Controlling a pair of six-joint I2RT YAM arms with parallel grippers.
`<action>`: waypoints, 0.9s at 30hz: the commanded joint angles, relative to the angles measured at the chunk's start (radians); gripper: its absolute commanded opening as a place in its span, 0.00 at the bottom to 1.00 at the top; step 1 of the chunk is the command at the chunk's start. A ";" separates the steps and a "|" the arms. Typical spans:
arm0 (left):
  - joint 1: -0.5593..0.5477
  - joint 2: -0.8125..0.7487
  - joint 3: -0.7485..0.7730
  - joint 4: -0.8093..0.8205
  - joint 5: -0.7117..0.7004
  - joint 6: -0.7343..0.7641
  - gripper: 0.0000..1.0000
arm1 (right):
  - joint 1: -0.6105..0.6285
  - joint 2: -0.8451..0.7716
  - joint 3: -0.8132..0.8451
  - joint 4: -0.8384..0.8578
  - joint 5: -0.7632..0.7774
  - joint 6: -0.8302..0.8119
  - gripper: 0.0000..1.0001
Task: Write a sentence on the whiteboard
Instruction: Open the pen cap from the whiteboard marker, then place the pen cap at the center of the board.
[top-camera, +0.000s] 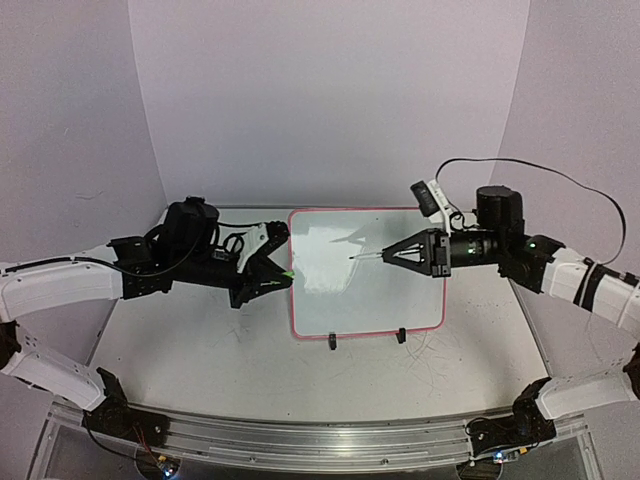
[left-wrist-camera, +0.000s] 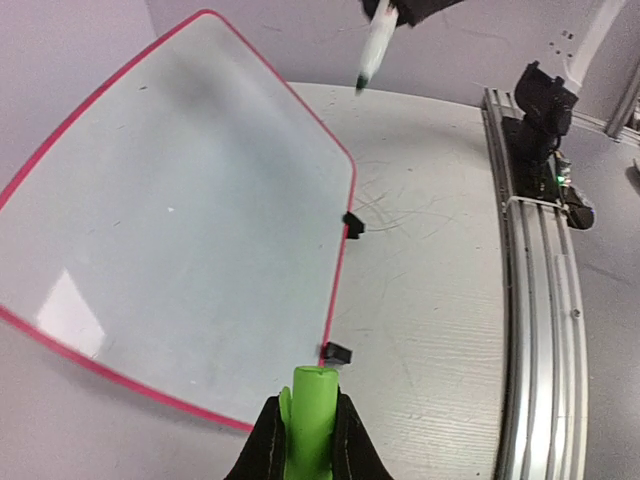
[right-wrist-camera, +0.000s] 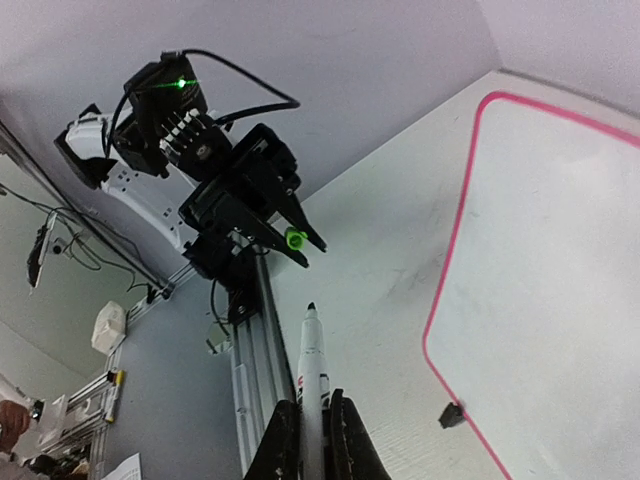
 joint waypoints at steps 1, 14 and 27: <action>0.023 -0.092 -0.044 0.022 -0.109 0.022 0.00 | -0.041 -0.131 -0.044 0.008 0.102 -0.071 0.00; 0.124 -0.012 -0.233 0.060 -0.882 -0.649 0.00 | -0.041 -0.210 -0.019 -0.055 0.479 -0.174 0.00; 0.125 0.329 -0.177 0.033 -0.881 -0.815 0.00 | -0.040 -0.180 -0.014 0.069 0.481 -0.107 0.00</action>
